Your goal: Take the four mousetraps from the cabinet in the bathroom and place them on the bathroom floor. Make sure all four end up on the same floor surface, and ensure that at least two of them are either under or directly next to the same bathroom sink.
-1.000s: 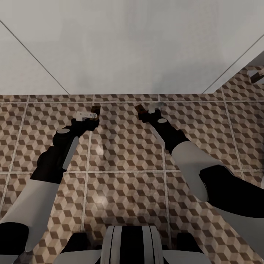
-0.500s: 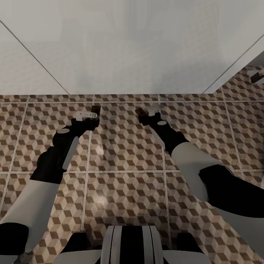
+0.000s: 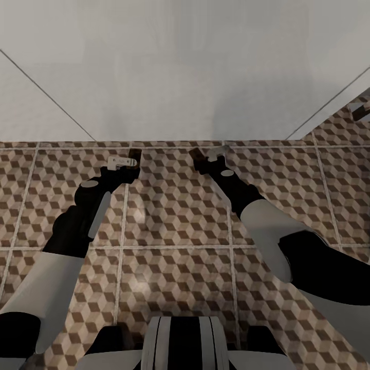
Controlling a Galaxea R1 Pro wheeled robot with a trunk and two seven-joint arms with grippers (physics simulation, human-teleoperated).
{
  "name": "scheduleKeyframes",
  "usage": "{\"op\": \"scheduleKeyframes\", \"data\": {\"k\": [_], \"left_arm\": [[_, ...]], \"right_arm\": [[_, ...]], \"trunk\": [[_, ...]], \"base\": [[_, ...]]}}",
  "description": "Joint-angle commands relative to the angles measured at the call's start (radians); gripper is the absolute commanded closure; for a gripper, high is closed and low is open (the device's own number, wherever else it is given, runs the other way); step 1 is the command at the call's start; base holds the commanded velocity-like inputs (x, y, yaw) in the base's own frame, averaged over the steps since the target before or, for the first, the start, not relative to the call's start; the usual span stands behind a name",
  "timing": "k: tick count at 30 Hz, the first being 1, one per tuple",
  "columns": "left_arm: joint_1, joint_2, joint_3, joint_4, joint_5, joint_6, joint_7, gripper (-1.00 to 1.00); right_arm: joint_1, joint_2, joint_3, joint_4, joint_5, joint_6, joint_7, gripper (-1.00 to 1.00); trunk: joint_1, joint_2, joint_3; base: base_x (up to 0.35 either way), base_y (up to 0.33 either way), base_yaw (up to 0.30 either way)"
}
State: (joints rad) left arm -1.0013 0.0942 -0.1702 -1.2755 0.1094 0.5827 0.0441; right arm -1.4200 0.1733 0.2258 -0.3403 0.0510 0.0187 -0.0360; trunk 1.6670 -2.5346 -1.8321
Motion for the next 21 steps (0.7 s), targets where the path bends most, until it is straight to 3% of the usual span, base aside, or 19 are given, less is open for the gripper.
{"op": "scheduleKeyframes", "data": {"k": [1,15,21], "left_arm": [[0.0,0.001,-0.002,-0.001,0.009,0.005,0.003,1.0],[0.012,0.001,-0.002,0.001,0.009,0.005,0.003,1.0],[0.015,0.001,-0.002,0.001,0.009,0.005,0.003,1.0]], "right_arm": [[0.0,-0.001,0.004,0.0,0.003,0.002,-0.004,1.0],[0.0,-0.001,0.004,0.003,0.003,-0.035,-0.005,1.0],[0.0,0.0,0.004,0.003,0.002,-0.036,-0.005,1.0]], "trunk": [[0.0,0.0,0.0],[0.0,0.0,0.0],[0.0,0.0,0.0]], "base": [[0.055,0.0,0.0],[0.011,0.0,0.0],[0.129,0.0,0.0]]}}
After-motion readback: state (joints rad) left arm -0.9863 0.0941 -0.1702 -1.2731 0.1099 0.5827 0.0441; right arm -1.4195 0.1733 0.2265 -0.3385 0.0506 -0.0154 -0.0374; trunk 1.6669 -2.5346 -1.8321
